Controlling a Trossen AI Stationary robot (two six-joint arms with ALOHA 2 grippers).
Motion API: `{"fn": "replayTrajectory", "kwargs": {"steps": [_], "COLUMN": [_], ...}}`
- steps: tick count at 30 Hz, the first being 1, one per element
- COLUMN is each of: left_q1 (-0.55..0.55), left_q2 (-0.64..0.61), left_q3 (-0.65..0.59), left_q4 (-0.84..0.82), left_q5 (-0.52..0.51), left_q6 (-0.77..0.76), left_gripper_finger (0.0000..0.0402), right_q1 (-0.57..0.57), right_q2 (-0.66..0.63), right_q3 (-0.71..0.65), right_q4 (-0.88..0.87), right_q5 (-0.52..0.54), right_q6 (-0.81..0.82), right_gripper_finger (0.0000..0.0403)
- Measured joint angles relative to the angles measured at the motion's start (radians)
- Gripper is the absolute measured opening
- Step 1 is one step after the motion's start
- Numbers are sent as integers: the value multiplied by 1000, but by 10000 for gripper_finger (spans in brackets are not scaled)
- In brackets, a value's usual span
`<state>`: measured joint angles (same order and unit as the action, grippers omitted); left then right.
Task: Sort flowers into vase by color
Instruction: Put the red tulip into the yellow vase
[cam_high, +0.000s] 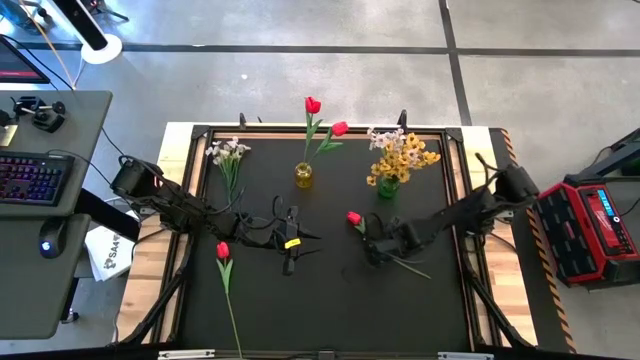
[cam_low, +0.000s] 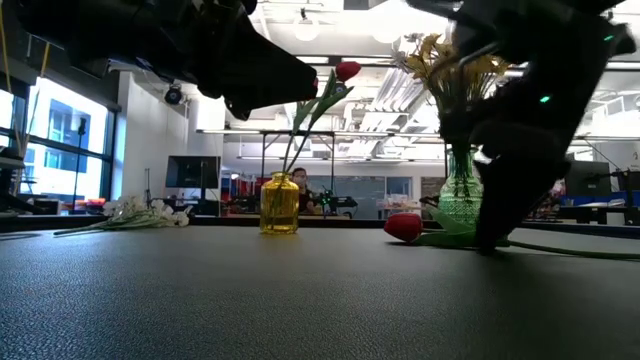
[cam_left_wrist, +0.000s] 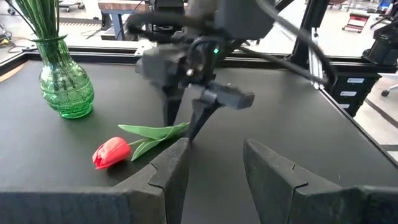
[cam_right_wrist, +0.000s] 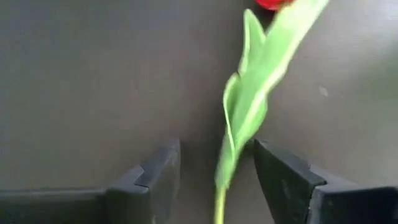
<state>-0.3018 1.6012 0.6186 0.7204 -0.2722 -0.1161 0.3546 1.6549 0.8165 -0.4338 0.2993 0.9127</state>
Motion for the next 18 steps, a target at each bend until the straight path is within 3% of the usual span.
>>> {"fn": "replayTrajectory", "kwargs": {"steps": [7, 12, 15, 18], "left_q1": [-3, -39, -75, -123], "left_q2": [-4, -84, -180, -289], "left_q3": [0, 0, 0, 0], "left_q4": [-10, -119, -255, -388], "left_q5": [-11, -73, -116, -231], "left_q6": [12, 5, 15, 20], "left_gripper_finger": [139, 139, 139, 139], "right_q1": [-33, -26, -25, -48], "right_q2": [40, 43, 43, 43], "right_q3": [1, -1, -1, -1], "right_q4": [112, 389, 594, 817], "right_q5": [14, 33, 35, 37], "right_q6": [-64, -188, -338, -486], "right_gripper_finger": [93, 15, 11, 18]}}
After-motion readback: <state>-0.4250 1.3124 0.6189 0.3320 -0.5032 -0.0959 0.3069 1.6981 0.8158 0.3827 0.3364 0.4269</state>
